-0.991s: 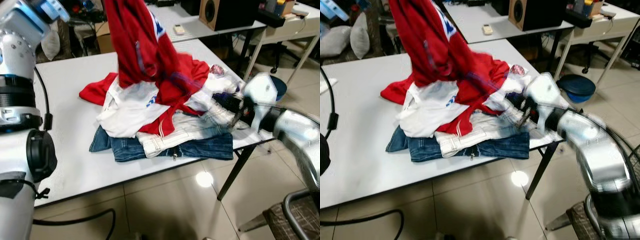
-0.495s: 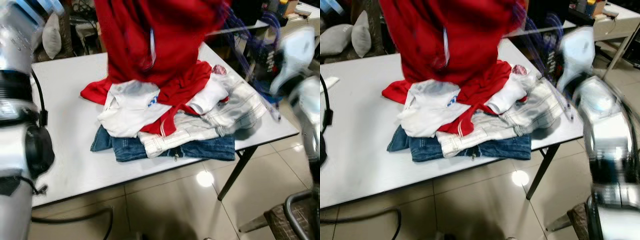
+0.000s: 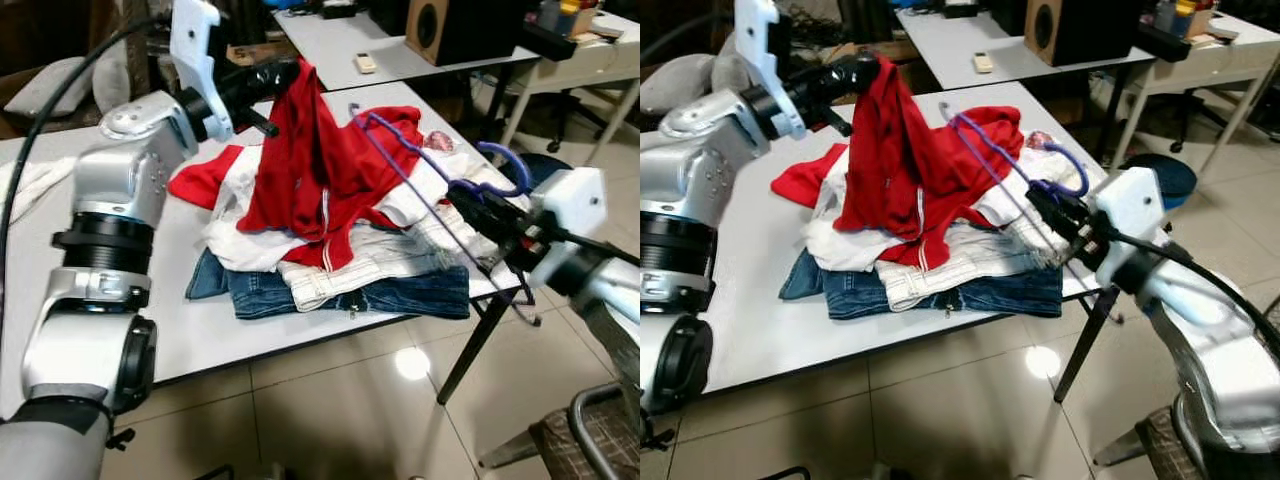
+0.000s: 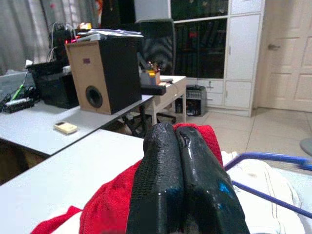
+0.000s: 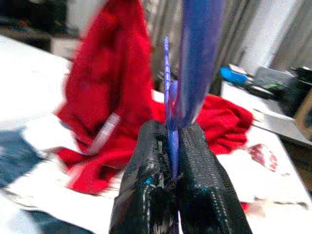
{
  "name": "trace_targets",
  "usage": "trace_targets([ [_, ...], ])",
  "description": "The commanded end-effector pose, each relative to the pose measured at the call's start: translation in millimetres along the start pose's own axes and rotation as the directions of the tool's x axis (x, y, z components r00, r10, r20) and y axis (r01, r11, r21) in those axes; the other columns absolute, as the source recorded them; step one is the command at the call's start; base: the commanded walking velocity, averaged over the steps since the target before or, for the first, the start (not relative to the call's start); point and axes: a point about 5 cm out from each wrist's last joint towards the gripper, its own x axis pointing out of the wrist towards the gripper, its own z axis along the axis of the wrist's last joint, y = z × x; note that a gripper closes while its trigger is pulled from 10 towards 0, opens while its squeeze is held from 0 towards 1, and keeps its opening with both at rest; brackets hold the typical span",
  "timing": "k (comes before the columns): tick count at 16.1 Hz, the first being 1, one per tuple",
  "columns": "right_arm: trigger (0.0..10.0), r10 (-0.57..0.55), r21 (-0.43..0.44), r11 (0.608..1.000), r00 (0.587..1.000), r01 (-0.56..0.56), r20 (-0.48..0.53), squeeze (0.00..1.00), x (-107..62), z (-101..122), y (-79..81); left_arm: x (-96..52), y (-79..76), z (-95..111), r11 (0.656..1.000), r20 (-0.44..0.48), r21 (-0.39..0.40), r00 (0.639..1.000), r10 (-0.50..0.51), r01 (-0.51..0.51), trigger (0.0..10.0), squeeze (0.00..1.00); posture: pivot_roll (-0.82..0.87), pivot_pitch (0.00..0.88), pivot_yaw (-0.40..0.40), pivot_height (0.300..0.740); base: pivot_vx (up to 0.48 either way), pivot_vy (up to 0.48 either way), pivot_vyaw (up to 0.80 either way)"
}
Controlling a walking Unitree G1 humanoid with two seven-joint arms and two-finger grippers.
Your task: Hang hanger
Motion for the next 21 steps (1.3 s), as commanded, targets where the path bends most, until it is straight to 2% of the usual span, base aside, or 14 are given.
trace_targets([
  [1, 10.0, 0.047, 0.007, 0.999, 0.998, -0.048, 0.037, 0.00, -3.0, 11.5, 5.1, -0.1, 3.6, 2.7, 1.000, -0.009, 0.000, 1.000, 0.028, -0.028, 0.0, 0.00, -0.10, 0.000, 0.102, 0.740, 0.000, 0.000, 0.00],
  [4, 10.0, 0.115, 0.075, 0.991, 0.993, -0.114, -0.006, 0.00, -2.8, 6.1, 22.0, 0.9, 0.6, 11.4, 0.999, 0.035, -0.028, 0.999, 0.017, -0.016, 0.0, 0.00, -0.11, 0.000, 0.109, 0.740, 0.000, 0.000, 0.00],
  [5, 10.0, 0.106, 0.112, 0.989, 0.992, -0.098, -0.066, 0.00, 3.9, -5.1, 26.8, 1.0, -4.5, 17.2, 0.999, 0.063, -0.034, 0.998, -0.015, 0.018, 0.0, 0.00, -0.11, 0.000, 0.108, 0.740, 0.000, 0.000, 0.00],
  [7, 10.0, 0.067, 0.196, 0.980, 0.992, -0.045, -0.106, 0.00, 18.0, -17.2, 28.9, -1.5, -13.4, 22.7, 0.997, 0.084, -0.006, 0.994, -0.072, 0.073, 0.0, 0.00, -0.10, 0.000, 0.099, 0.740, 0.000, 0.000, 0.00],
  [10, 10.0, 0.060, 0.279, 0.960, 0.994, -0.031, -0.095, 0.00, 51.1, -27.0, 33.8, -2.5, -33.8, 27.2, 0.989, 0.096, 0.011, 0.984, -0.151, 0.151, 0.0, 0.00, -0.08, 0.000, 0.080, 0.740, 0.000, 0.000, 0.00],
  [11, 10.0, 0.022, 0.287, 0.958, 0.994, 0.010, -0.110, 0.00, 59.6, -28.6, 30.5, -2.8, -38.6, 24.8, 0.987, 0.081, 0.023, 0.984, -0.160, 0.158, 0.0, 0.00, -0.07, 0.000, 0.072, 0.740, 0.000, 0.000, 0.00],
  [12, 10.0, 0.015, 0.294, 0.956, 0.994, 0.019, -0.112, 0.00, 61.1, -28.6, 29.7, -3.1, -39.1, 23.8, 0.987, 0.074, 0.031, 0.985, -0.158, 0.156, 0.0, 0.00, -0.07, 0.000, 0.070, 0.740, 0.000, 0.000, 0.00],
  [13, 10.0, -0.026, 0.387, 0.921, 0.997, 0.053, -0.075, 0.00, 66.5, -23.7, 29.8, -6.1, -37.9, 17.2, 0.992, 0.047, 0.075, 0.993, -0.105, 0.102, 0.0, 0.00, -0.06, 0.000, 0.060, 0.740, 0.000, 0.000, 0.00],
  [14, 10.0, -0.029, 0.441, 0.896, 0.998, 0.049, -0.051, 0.00, 67.7, -21.2, 32.7, -7.5, -36.8, 13.3, 0.991, 0.028, 0.114, 0.997, -0.073, 0.069, 0.0, 0.00, -0.06, 0.000, 0.057, 0.740, 0.000, 0.000, 0.00],
  [15, 10.0, 0.012, 0.479, 0.878, 0.999, 0.004, -0.031, 0.00, 66.7, -19.9, 42.3, -8.5, -37.0, 9.6, 0.986, 0.015, 0.162, 0.999, -0.043, 0.040, 0.0, 0.00, -0.06, 0.000, 0.056, 0.740, 0.000, 0.000, 0.00],
  [16, 10.0, 0.041, 0.514, 0.858, 0.999, -0.023, -0.025, 0.00, 64.8, -21.0, 52.7, -9.0, -37.1, 8.5, 0.987, 0.024, 0.163, 1.000, -0.010, 0.006, 0.0, 0.00, -0.06, 0.000, 0.057, 0.740, 0.000, 0.000, 0.00],
  [18, 10.0, 0.042, 0.612, 0.791, 0.998, -0.005, -0.046, 0.00, 60.1, -28.2, 71.2, -9.6, -38.4, 10.1, 0.981, 0.050, 0.191, 0.998, 0.028, -0.037, 0.0, 0.00, -0.06, 0.000, 0.060, 0.740, 0.000, 0.000, 0.00],
  [20, 10.0, -0.008, 0.666, 0.744, 0.998, 0.048, -0.063, 0.00, 57.6, -30.5, 75.7, -10.3, -38.2, 11.3, 0.979, 0.061, 0.197, 0.997, 0.042, -0.054, 0.0, 0.00, -0.06, 0.000, 0.069, 0.740, 0.000, 0.000, 0.00],
  [21, 10.0, -0.098, 0.722, 0.681, 0.992, 0.122, -0.075, 0.00, 54.7, -31.8, 74.0, -11.7, -38.3, 12.1, 0.976, 0.072, 0.207, 0.996, 0.049, -0.063, 0.0, 0.00, -0.07, 0.005, 0.075, 0.740, 0.000, 0.000, 0.00],
])
